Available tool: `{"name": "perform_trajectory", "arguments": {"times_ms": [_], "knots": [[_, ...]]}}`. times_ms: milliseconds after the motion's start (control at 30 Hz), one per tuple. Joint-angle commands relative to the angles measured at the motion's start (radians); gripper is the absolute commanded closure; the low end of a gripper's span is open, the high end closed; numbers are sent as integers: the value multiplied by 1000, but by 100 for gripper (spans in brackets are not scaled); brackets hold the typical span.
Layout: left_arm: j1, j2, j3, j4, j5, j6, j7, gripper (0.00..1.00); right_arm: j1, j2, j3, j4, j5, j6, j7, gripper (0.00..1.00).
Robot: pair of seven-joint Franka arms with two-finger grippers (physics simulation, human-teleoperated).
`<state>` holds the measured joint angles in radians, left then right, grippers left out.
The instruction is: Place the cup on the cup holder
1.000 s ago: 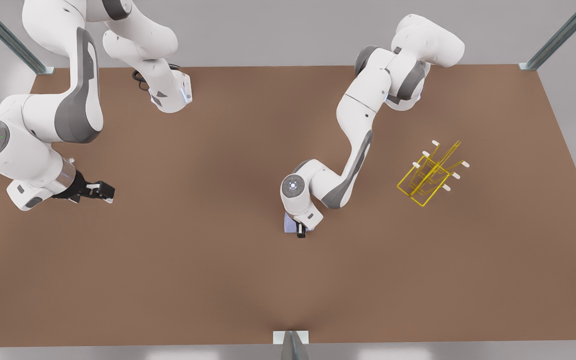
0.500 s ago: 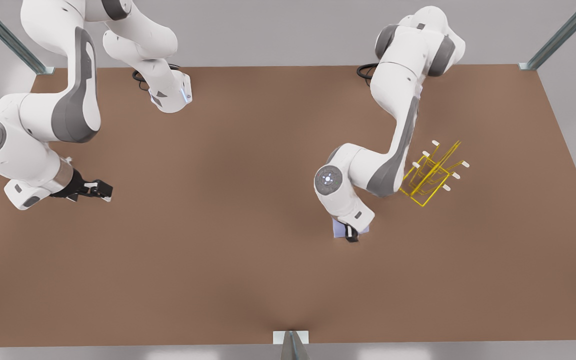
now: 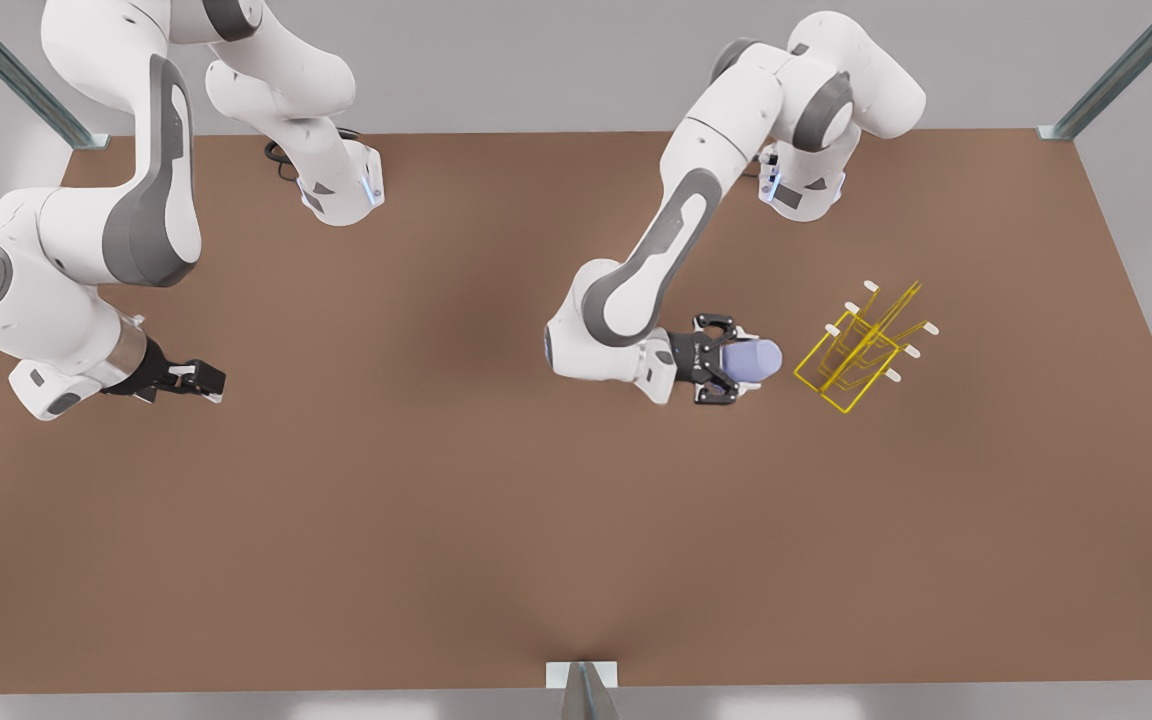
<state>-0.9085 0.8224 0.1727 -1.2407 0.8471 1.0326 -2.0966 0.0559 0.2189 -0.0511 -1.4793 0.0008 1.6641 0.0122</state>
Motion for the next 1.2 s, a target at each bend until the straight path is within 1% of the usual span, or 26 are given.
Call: {"name": "perform_trajectory", "arguments": {"times_ms": [0, 67, 167, 233, 333, 400, 467, 533, 667, 767, 867, 1033, 1167], "knots": [[5, -2, 1, -8, 20, -187, 1, 16, 1, -1, 0, 0, 1, 0, 0, 0], [74, 1, 1, -9, 13, -215, -3, 16, 1, -1, -1, 0, 1, 0, 0, 0], [137, 12, 2, -9, -74, -224, -19, 16, 1, -1, -1, 0, 1, 0, 0, 0], [138, 9, 2, -29, -97, -229, -40, 16, 1, -1, -1, 0, 1, 0, 0, 0], [97, -14, 1, -95, -197, -246, -140, 16, -1, 0, -1, 0, 1, 0, 0, 0], [73, -52, -1, -152, -238, -215, -189, 16, -1, 0, -1, 0, 1, -1, -1, 0], [57, -52, 1, -157, -275, -203, -235, 16, -1, 0, -1, 0, 1, -6, -1, 0], [57, -63, 1, -192, -276, -161, -273, 16, -1, 0, 0, 0, 1, -6, -1, 0], [60, -75, 2, -195, -267, -108, -292, 16, -2, 0, -1, 0, 1, -6, -1, 0], [72, -86, 2, -197, -201, -82, -287, 16, -2, 0, -1, 0, 1, -6, -3, 0], [69, -86, 2, -232, -140, -57, -292, 16, -2, 0, -1, 0, -1, -7, -8, 0], [72, -81, 2, -278, -106, -17, -316, 16, -4, 4, -9, 0, -4, -10, -5, 0], [77, -92, 11, -318, -65, 0, -330, 16, -25, 42, -13, 23, -8, -12, -11, 0]]}}
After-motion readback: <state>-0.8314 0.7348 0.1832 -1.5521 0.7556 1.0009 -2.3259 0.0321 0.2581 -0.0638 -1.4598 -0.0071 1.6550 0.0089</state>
